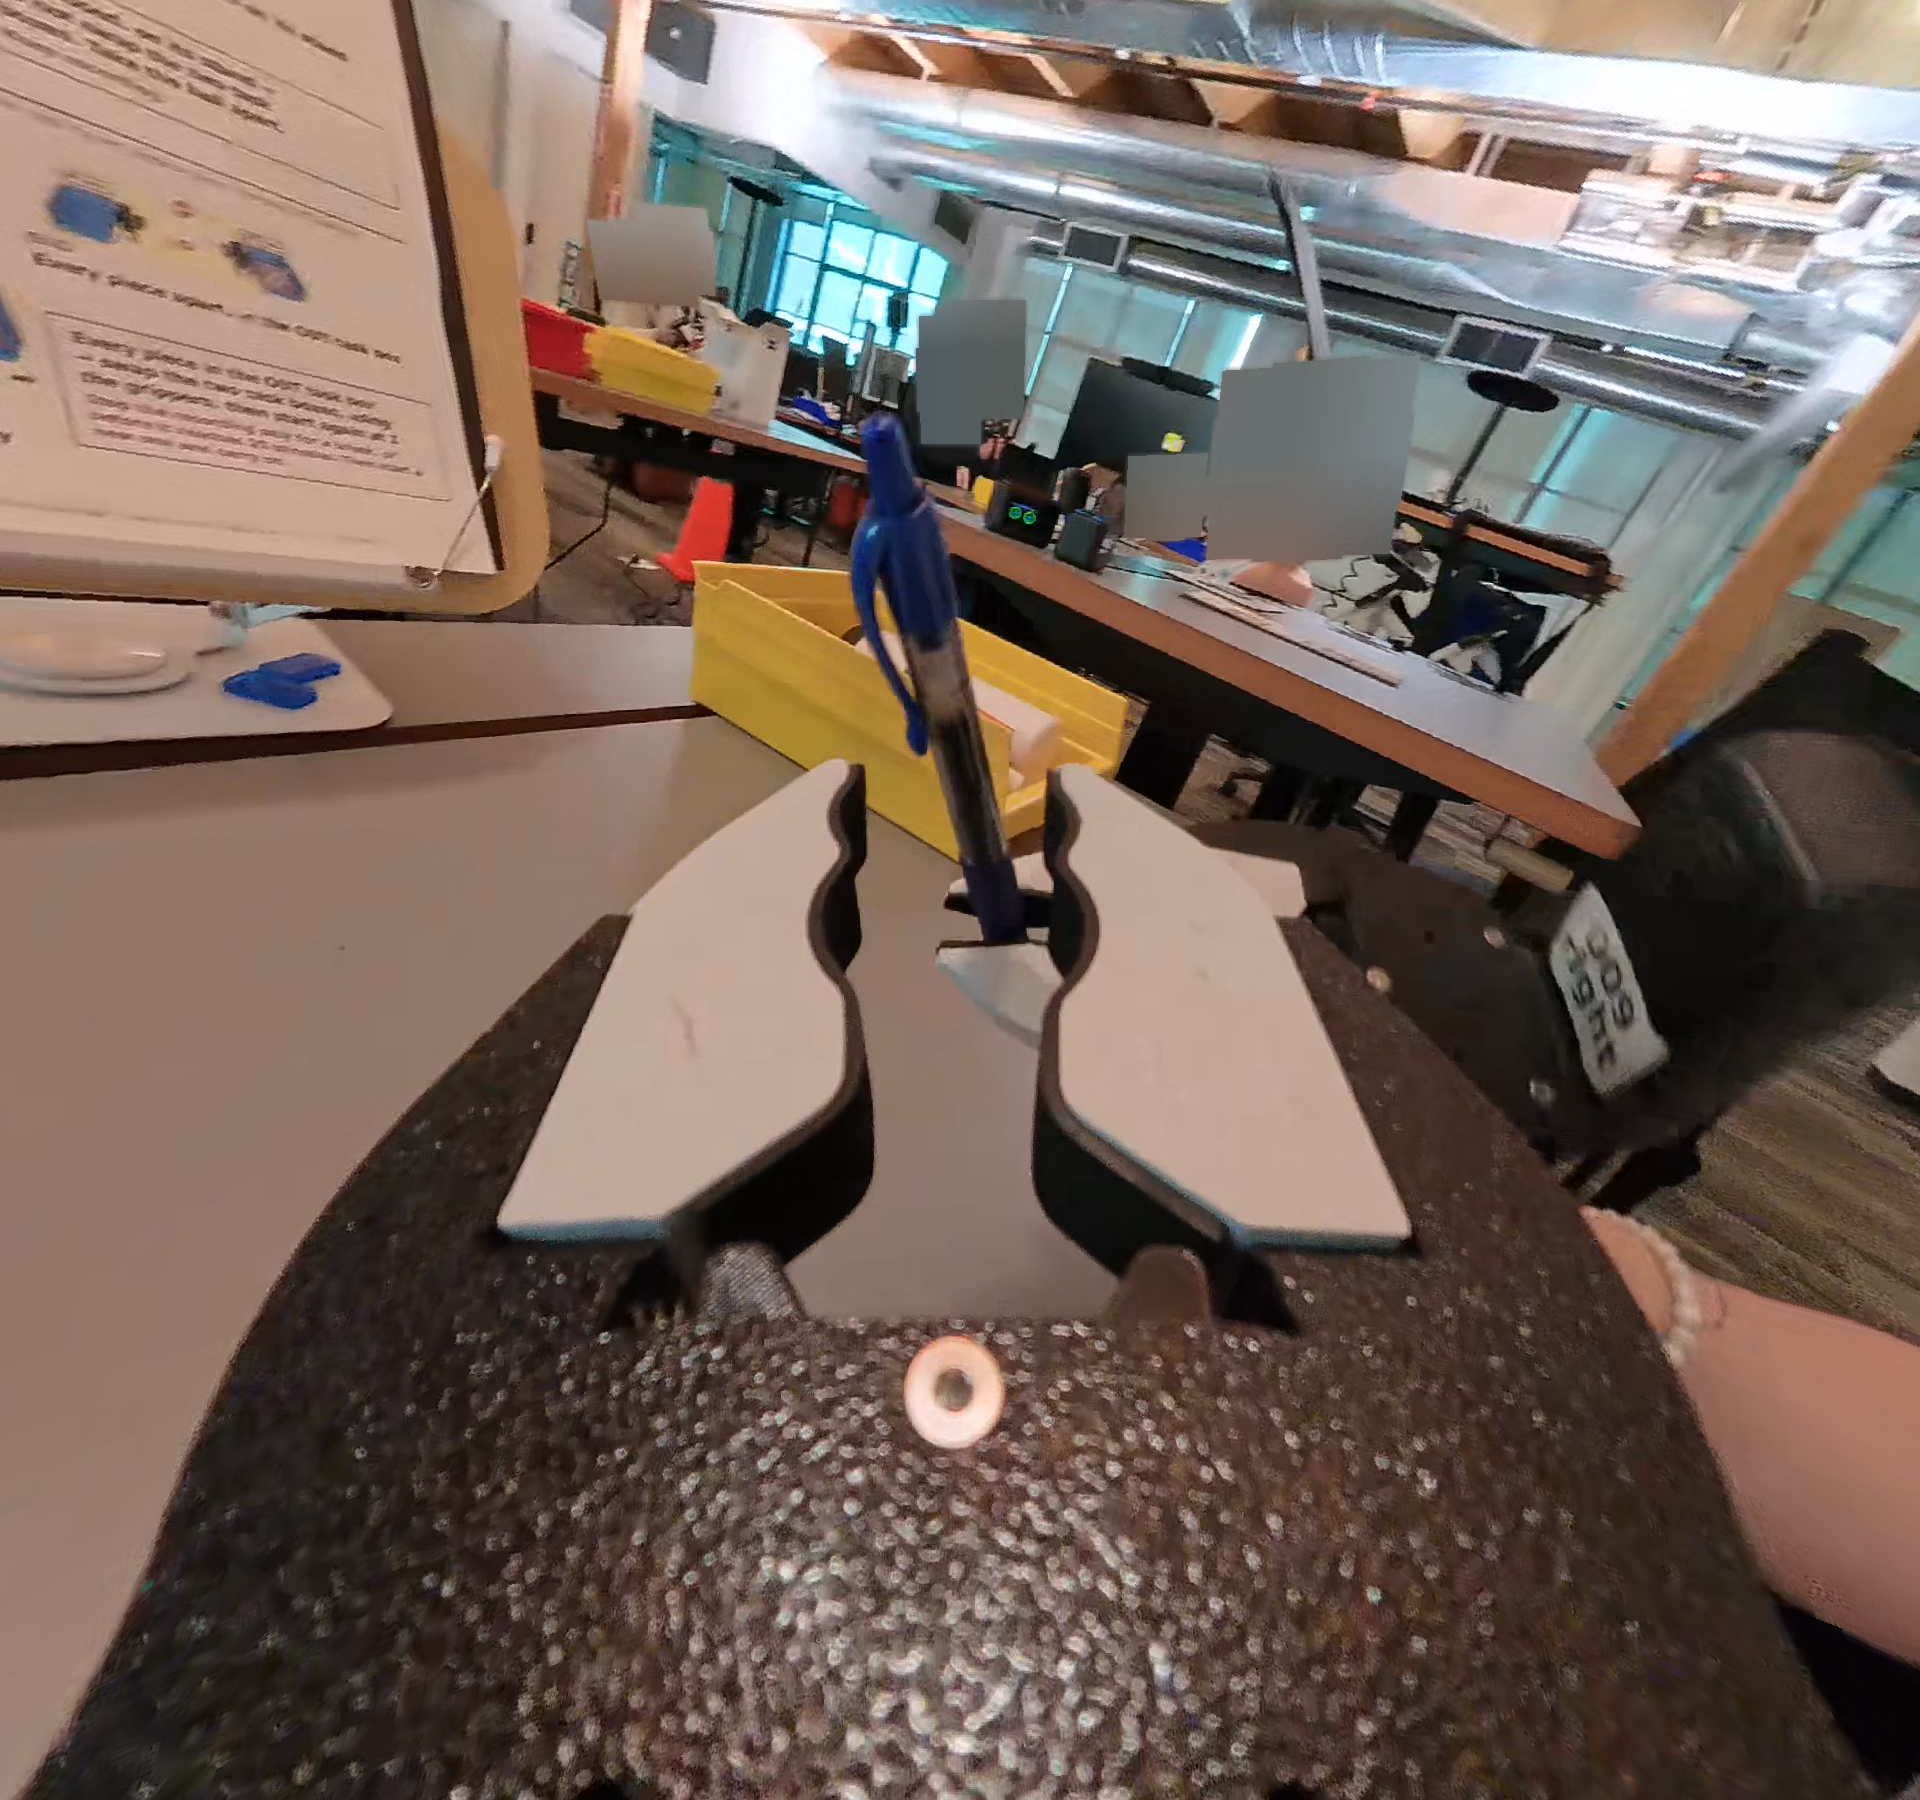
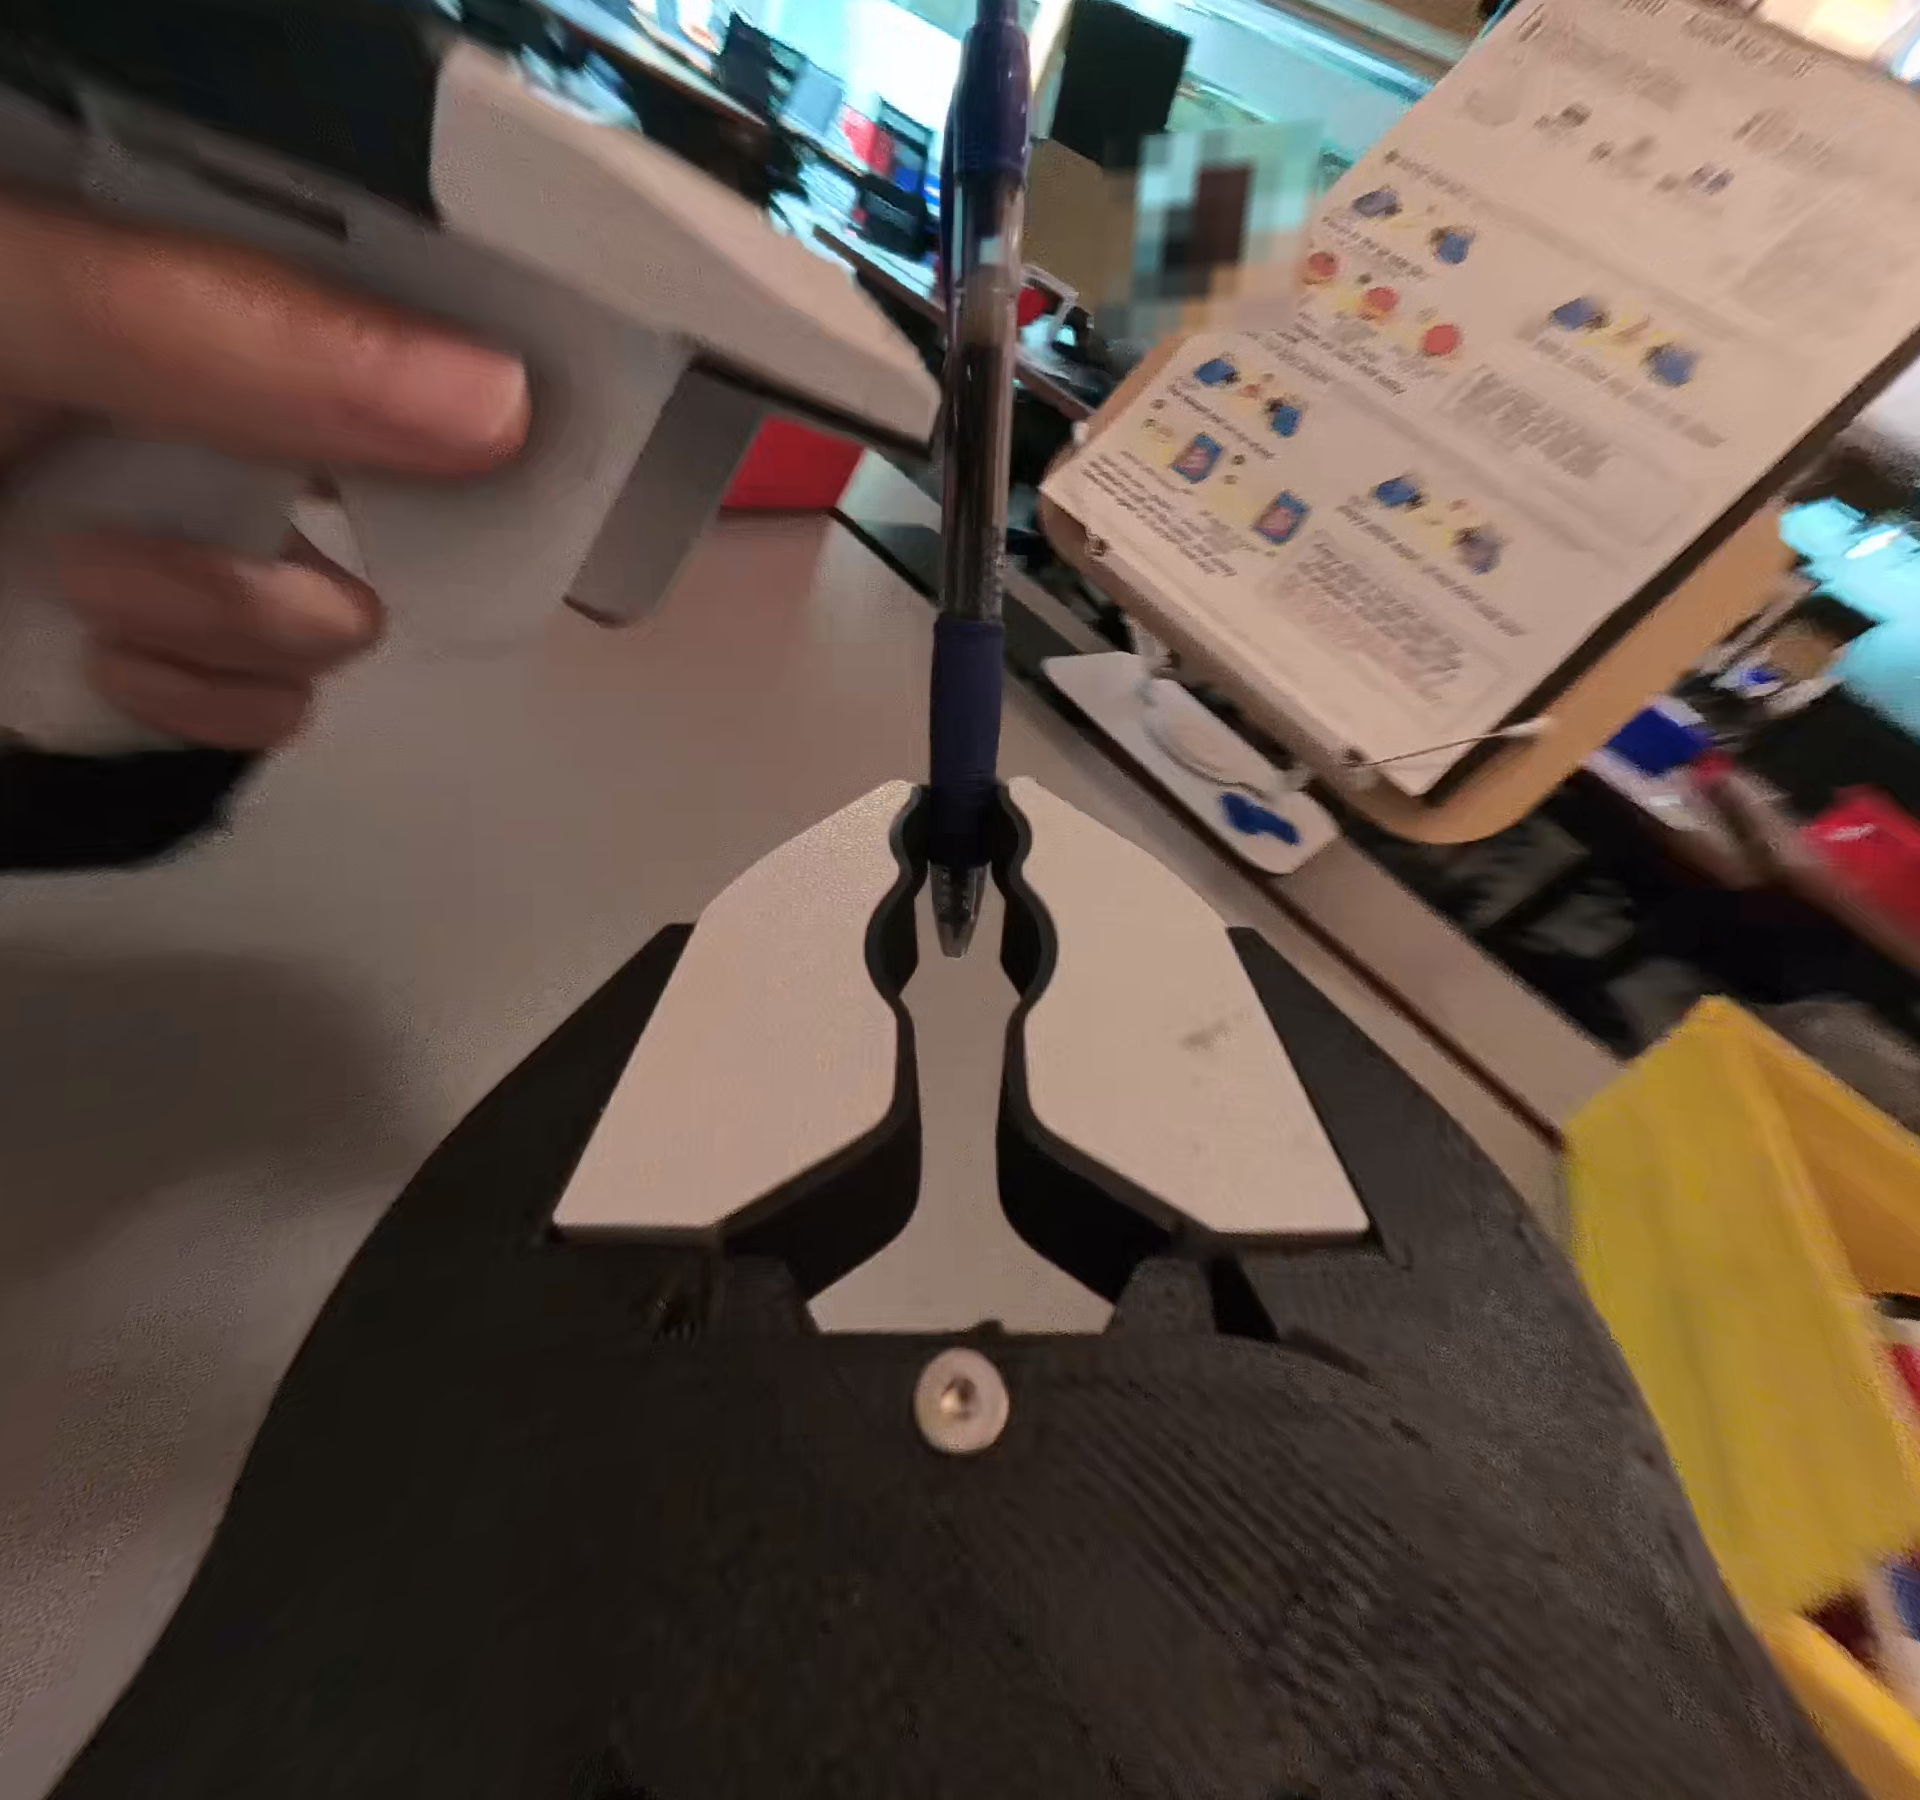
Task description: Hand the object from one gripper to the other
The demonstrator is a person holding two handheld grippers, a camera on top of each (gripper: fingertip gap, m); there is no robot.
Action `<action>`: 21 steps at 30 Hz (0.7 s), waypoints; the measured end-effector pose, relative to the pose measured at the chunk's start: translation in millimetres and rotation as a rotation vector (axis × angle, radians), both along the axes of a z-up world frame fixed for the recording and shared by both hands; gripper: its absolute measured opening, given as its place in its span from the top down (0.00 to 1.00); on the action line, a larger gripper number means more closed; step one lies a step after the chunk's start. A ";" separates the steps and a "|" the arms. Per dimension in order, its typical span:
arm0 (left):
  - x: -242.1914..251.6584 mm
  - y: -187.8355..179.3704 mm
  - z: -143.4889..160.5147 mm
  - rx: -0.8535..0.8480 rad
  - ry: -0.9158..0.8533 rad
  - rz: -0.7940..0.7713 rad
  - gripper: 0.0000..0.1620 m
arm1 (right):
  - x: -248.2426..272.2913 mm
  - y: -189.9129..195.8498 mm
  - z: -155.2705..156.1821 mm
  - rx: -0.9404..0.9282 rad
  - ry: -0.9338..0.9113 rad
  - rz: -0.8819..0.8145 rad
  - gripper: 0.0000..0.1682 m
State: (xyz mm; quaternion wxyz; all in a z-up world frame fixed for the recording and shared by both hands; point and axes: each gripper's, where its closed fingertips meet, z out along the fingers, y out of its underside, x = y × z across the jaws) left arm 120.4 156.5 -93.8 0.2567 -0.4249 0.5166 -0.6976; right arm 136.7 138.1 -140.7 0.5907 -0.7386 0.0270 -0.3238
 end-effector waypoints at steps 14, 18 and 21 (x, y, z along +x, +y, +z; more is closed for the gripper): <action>2.4 22.7 -6.5 -0.138 0.141 0.079 0.88 | 1.2 -2.9 1.8 -0.252 -0.514 -0.261 0.93; 5.0 26.3 -11.7 -0.214 0.171 0.039 0.90 | -1.8 0.6 -3.2 -0.282 -0.538 -0.255 0.93; 6.1 25.0 -12.7 -0.244 0.162 -0.002 0.92 | -3.6 6.2 -14.9 -0.263 -0.426 -0.176 0.92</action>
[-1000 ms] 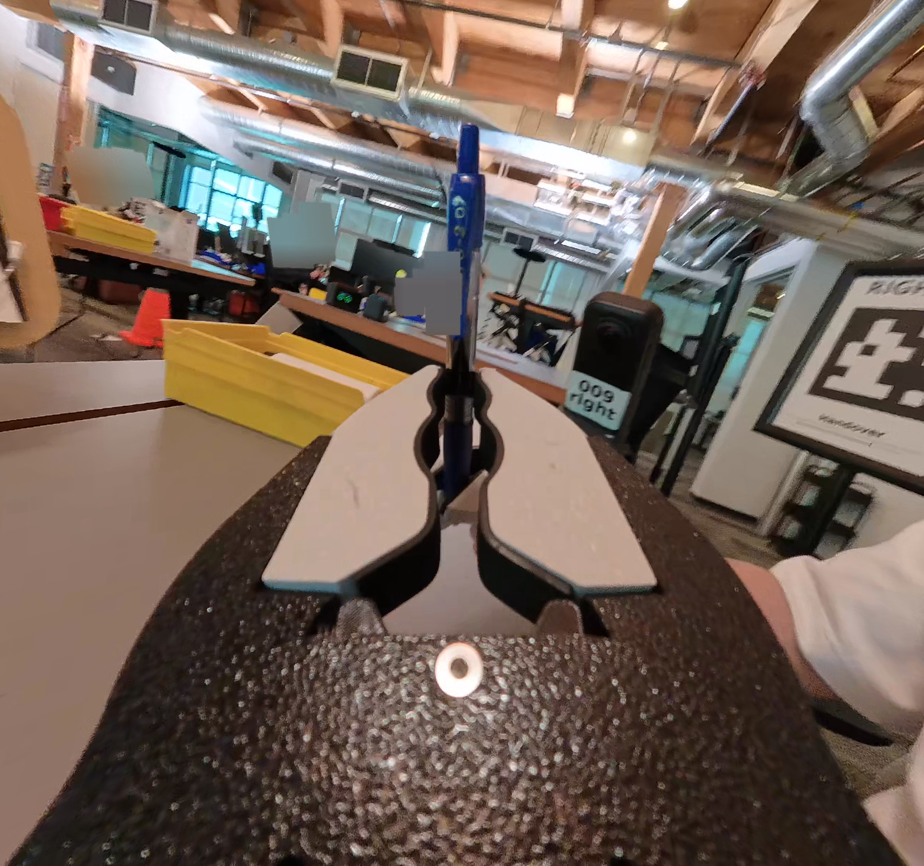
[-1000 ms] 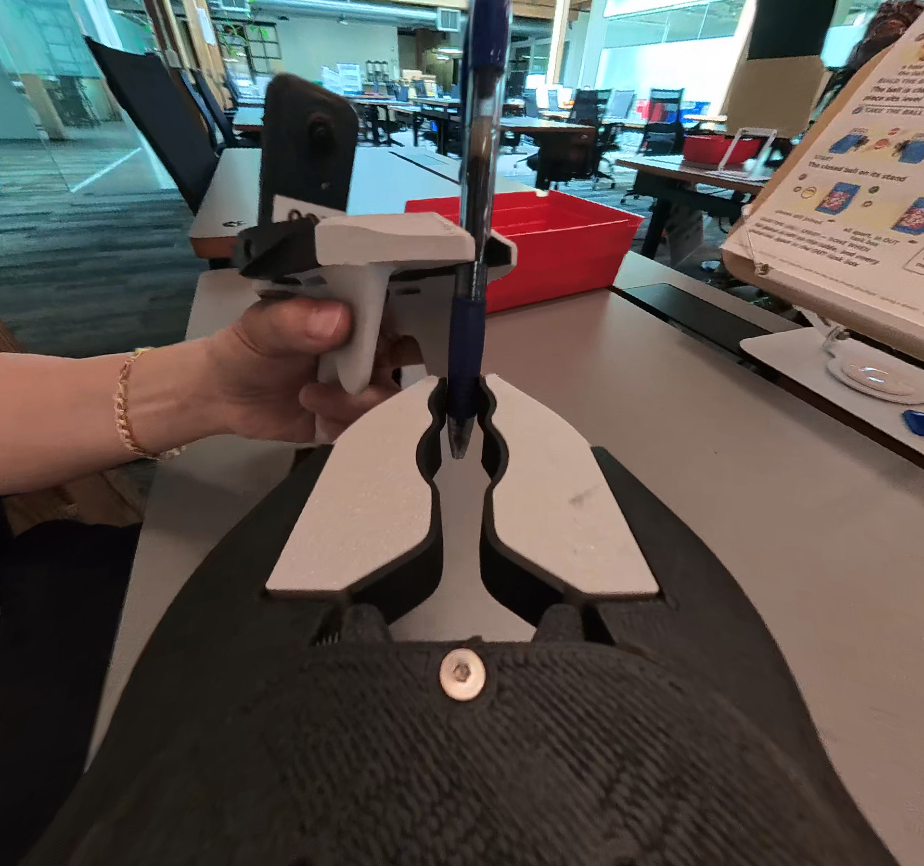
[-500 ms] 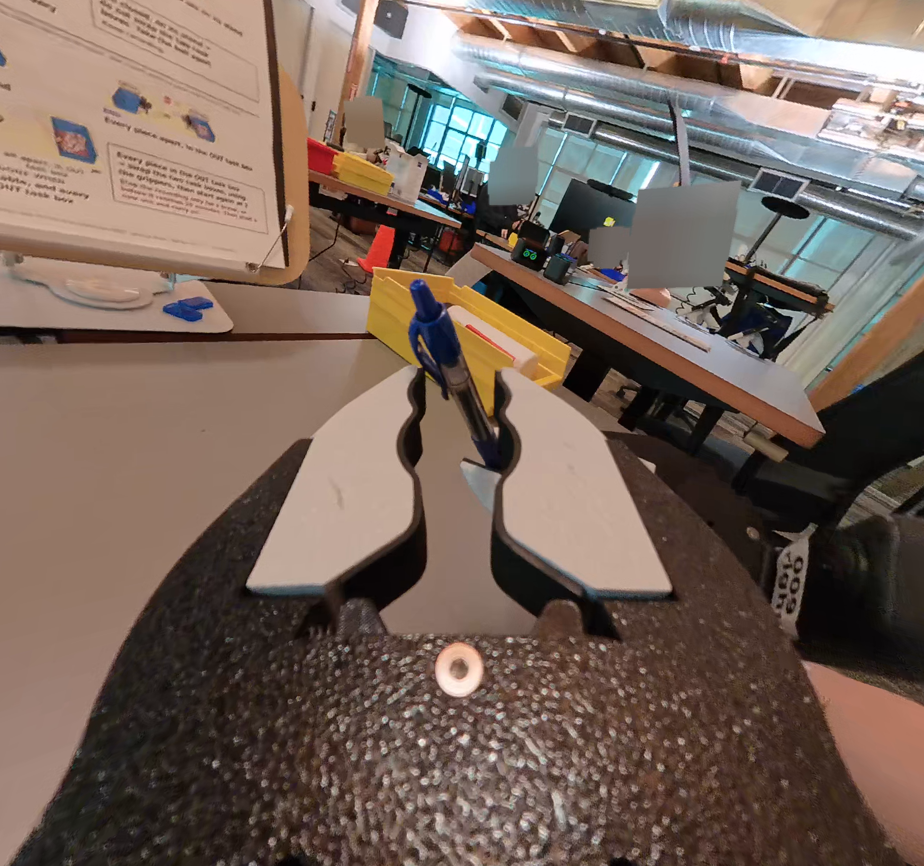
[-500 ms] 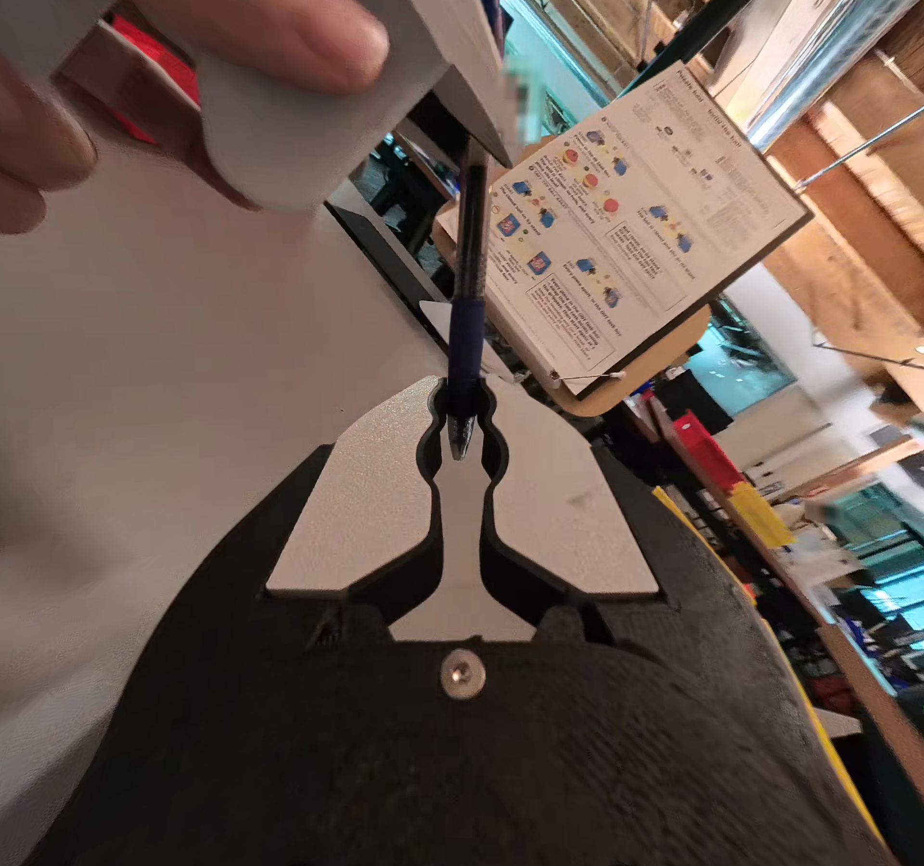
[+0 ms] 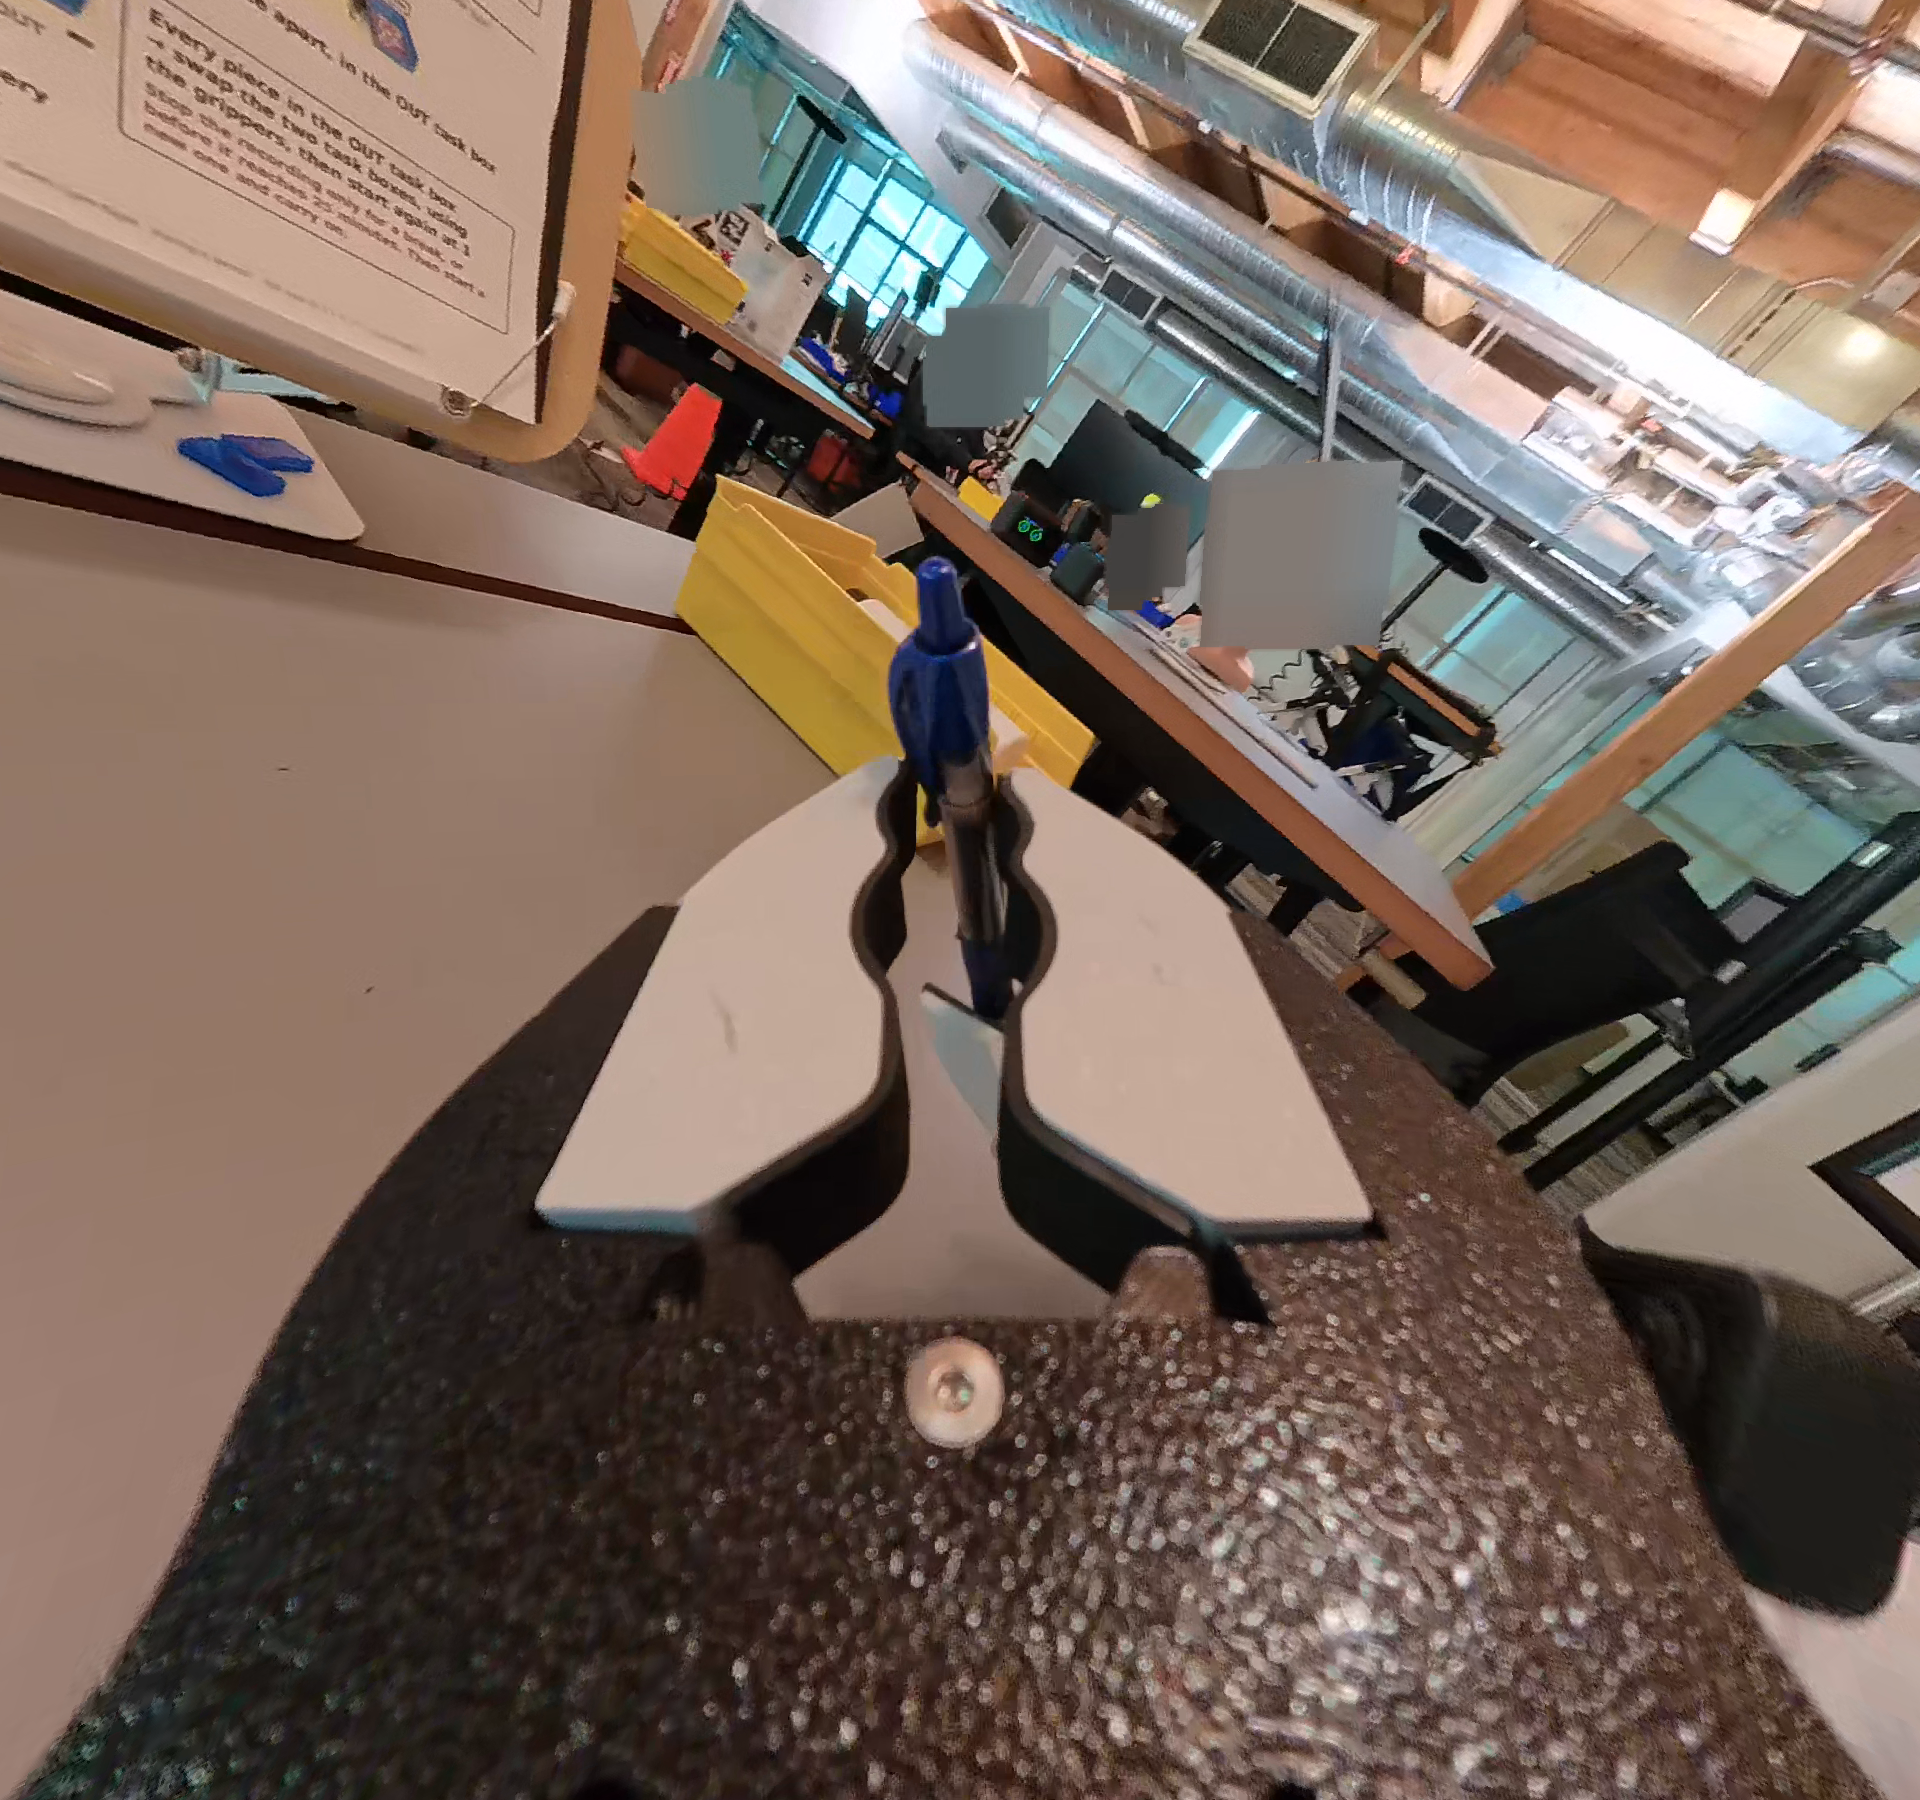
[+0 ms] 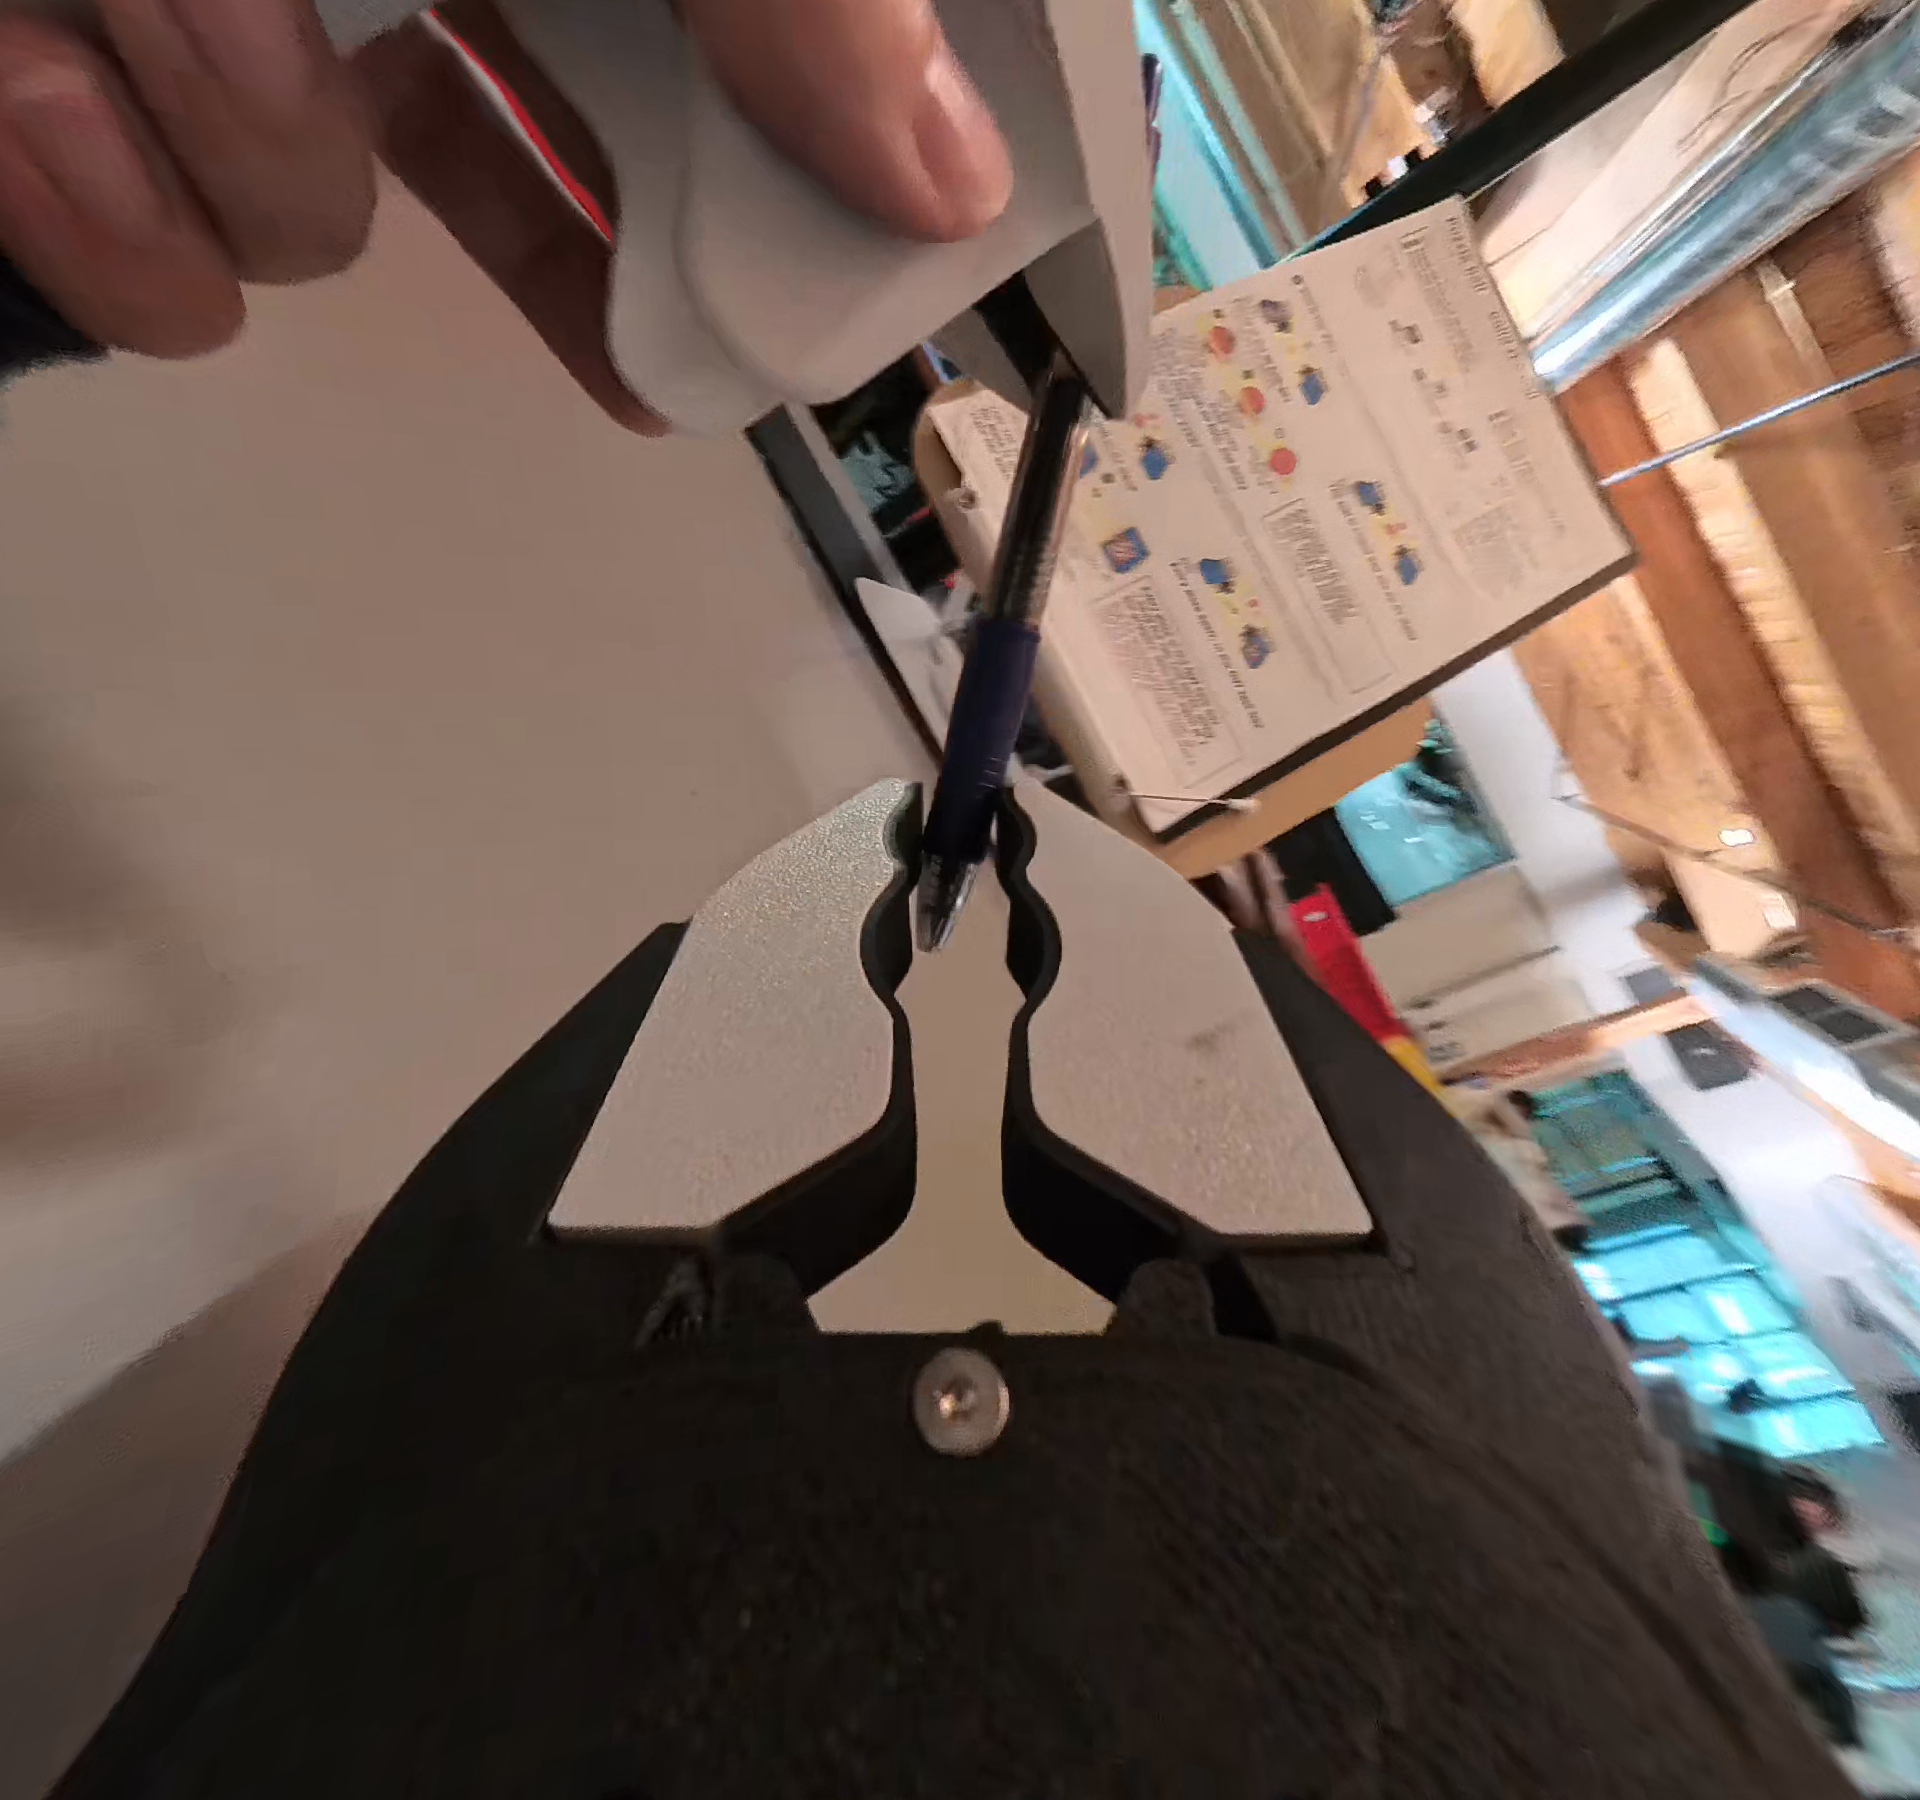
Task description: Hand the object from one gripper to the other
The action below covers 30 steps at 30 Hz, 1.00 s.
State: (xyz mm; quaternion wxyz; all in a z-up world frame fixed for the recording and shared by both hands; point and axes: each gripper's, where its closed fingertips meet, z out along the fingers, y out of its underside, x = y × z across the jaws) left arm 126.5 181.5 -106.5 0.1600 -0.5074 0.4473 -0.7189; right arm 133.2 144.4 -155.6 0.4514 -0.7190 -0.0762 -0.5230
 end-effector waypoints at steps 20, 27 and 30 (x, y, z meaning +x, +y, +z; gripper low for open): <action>-85.4 -27.4 18.5 -0.066 -0.497 -0.852 0.93 | -100.1 -6.3 19.4 0.276 1.486 1.037 0.81; -100.7 -35.1 13.0 -0.097 -0.544 -0.965 0.93 | -129.0 -6.1 16.3 0.187 1.613 1.173 0.93; -93.6 -33.3 12.7 -0.079 -0.524 -0.915 0.92 | -125.6 0.0 13.6 0.192 1.561 1.132 0.93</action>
